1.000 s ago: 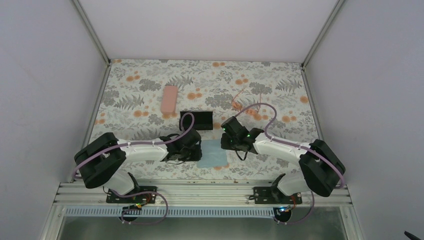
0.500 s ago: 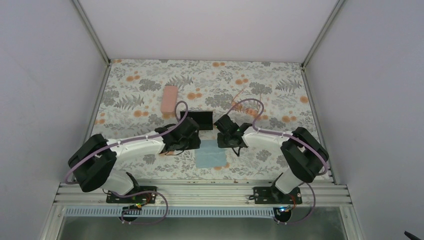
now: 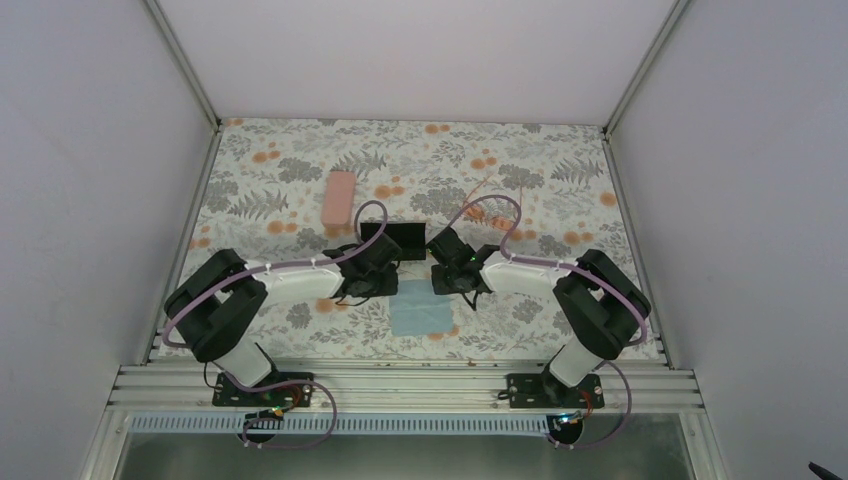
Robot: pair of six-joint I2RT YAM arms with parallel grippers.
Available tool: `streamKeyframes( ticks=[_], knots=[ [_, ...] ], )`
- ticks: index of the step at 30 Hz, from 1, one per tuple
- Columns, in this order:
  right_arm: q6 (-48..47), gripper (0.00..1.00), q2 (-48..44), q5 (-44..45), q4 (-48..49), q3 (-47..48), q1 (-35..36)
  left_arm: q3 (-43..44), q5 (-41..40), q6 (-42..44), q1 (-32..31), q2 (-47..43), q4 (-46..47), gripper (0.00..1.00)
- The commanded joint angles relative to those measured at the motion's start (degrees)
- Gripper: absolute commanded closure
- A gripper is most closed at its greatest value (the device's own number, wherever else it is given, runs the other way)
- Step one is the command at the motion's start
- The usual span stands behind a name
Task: Organize the sunglasses
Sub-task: Adjust the glasses cleaning cloth at the center of the board, then fold the glasses cleaning cloth at the center of the board.
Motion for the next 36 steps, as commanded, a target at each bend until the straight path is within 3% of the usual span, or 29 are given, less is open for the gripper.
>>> streamKeyframes(
  ticks=[1, 15, 20, 23, 29, 36],
  knots=[
    [-1.86, 0.75, 1.26, -1.77, 1.44, 0.31, -0.34, 0.44, 0.81, 1.27, 0.35, 2.57, 1.23, 0.66],
    [-2.05, 0.96, 1.45, -2.34, 1.95, -0.08, -0.34, 0.38, 1.78, 2.32, 0.40, 5.53, 2.23, 0.88],
    [-1.41, 0.96, 1.47, -1.84, 2.01, 0.18, -0.34, 0.46, 2.15, 2.81, 0.40, 5.06, 1.97, 0.98],
    [-1.17, 0.96, 1.46, -1.80, 2.09, 0.15, -0.34, 0.70, 1.18, 2.89, 0.40, 4.07, 0.79, 0.96],
    [-0.87, 0.96, 1.46, -1.75, 2.18, -0.21, -0.35, 1.23, -2.94, 2.56, 0.40, 0.96, -3.50, 0.79],
    [-0.52, 0.96, 1.47, -2.15, 2.58, -0.67, -0.37, 0.23, -0.39, 2.81, -0.36, 1.26, -3.08, 0.77]
  ],
)
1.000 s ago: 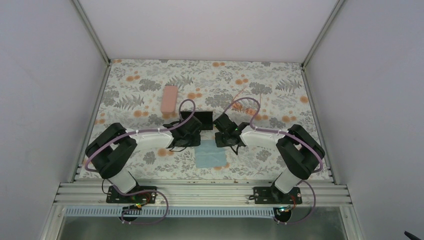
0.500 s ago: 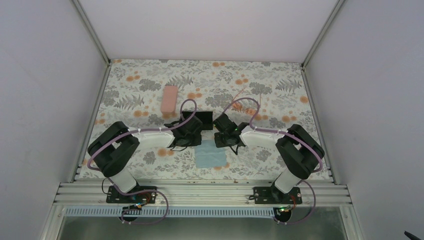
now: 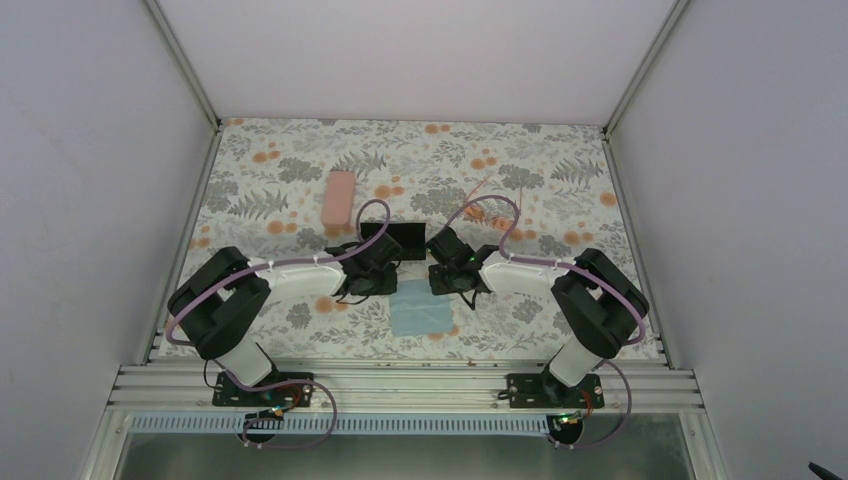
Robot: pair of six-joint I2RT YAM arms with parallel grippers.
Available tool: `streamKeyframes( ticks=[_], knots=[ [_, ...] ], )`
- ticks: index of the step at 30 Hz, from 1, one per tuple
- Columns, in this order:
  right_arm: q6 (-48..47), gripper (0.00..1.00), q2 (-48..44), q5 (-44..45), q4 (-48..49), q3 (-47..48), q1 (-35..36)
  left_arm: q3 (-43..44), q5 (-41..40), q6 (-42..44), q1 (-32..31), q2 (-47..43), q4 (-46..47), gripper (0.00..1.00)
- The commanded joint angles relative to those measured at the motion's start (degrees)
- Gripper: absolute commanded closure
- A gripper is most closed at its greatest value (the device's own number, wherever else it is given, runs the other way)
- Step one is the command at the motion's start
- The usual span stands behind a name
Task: Organize the sunglasses
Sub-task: Fold the glasses cleaning cloth at the center of the board.
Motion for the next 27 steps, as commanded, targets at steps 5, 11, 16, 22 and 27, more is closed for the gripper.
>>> streamKeyframes(
  ticks=[5, 11, 16, 22, 27],
  knots=[
    [0.92, 0.96, 0.91, -0.23, 0.83, -0.89, -0.32, -1.37, 4.20, 0.79, -1.02, 1.56, 1.18, 0.79],
    [1.05, 0.96, 0.96, -0.22, 0.77, -1.08, -0.32, -0.90, 5.19, 0.72, -1.03, 2.66, 2.29, 0.85],
    [1.08, 0.96, 0.90, -0.46, 1.02, -1.17, -0.32, -0.32, 3.05, 0.94, -0.94, 3.58, 2.28, 0.92],
    [1.13, 0.96, -0.21, 0.18, 1.62, -0.22, -0.32, 0.83, -0.11, 2.79, -0.21, 2.04, 2.14, 0.98],
    [1.12, 0.96, -1.74, 1.89, 2.70, 0.87, -0.34, 2.87, -0.92, 6.79, 0.93, 0.58, 1.80, 0.98]
  ],
)
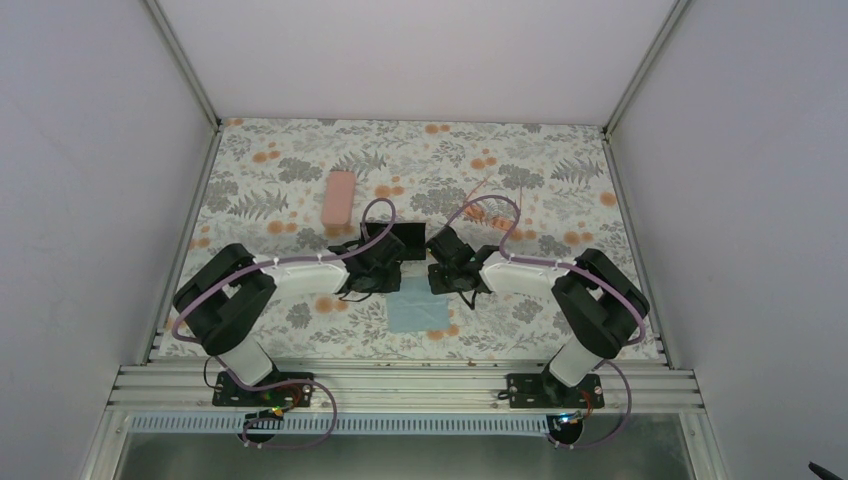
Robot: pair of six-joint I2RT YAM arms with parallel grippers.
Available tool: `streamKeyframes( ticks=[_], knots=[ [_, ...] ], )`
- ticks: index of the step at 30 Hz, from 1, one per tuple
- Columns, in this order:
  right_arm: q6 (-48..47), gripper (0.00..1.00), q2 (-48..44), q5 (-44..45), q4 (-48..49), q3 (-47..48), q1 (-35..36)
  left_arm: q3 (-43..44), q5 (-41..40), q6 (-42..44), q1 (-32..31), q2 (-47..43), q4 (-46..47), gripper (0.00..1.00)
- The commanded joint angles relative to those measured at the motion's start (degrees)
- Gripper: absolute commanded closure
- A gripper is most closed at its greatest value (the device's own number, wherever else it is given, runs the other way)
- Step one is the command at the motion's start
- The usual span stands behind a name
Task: Organize the sunglasses
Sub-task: Fold the glasses cleaning cloth at the center of the board.
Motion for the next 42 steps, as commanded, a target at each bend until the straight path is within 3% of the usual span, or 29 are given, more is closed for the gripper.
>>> streamKeyframes(
  ticks=[1, 12, 42],
  knots=[
    [0.66, 0.96, -1.89, 2.47, 1.72, 1.18, -0.39, 2.55, -2.05, 4.67, 1.19, -1.22, -1.10, 0.98],
    [1.44, 0.96, -7.80, 3.24, 4.79, -3.55, -0.33, -2.58, 2.46, 6.34, 1.34, -5.53, 2.33, 0.98],
    [3.61, 0.96, -17.08, -9.31, 3.60, -12.78, -0.32, -11.90, 10.27, 2.81, 0.49, -14.30, 4.85, 0.98]
  ],
)
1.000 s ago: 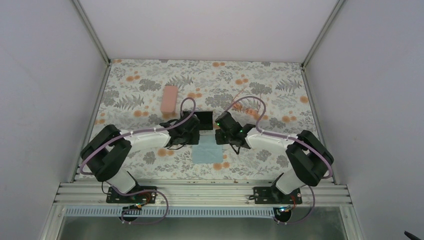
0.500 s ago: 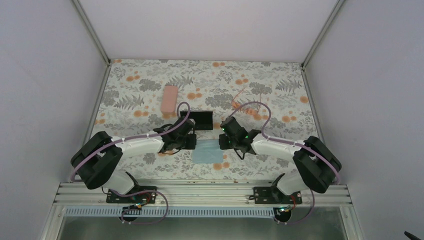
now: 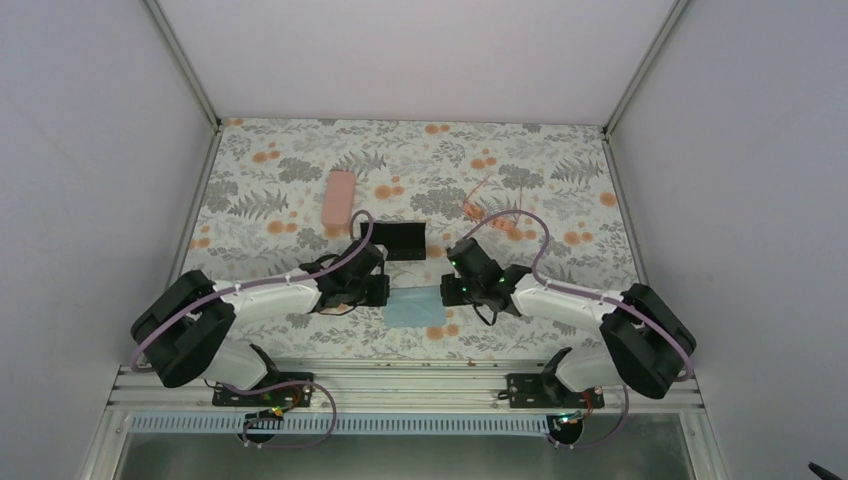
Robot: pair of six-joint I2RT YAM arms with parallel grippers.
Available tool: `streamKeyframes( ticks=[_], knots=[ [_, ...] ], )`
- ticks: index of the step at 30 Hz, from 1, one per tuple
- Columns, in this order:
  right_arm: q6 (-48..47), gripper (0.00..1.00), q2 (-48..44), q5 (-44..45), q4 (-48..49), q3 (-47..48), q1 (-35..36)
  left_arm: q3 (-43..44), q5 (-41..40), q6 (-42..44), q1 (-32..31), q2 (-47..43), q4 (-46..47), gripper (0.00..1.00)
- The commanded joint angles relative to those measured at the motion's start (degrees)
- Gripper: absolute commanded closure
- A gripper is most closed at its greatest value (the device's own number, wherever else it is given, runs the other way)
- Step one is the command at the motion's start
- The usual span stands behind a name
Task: Organize the sunglasses
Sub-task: Fold the glasses cleaning cloth at the center of the board.
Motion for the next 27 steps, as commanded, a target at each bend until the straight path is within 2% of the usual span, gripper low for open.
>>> streamKeyframes(
  ticks=[1, 27],
  knots=[
    [0.50, 0.96, -1.60, -2.98, -1.13, -1.47, -0.33, -1.75, 1.72, -1.24, -0.57, -1.73, 1.37, 0.98],
    [-0.25, 0.96, 0.50, -6.39, -1.92, -3.25, 0.30, -3.41, -0.18, -4.89, -3.46, -1.32, 0.43, 0.98]
  ],
)
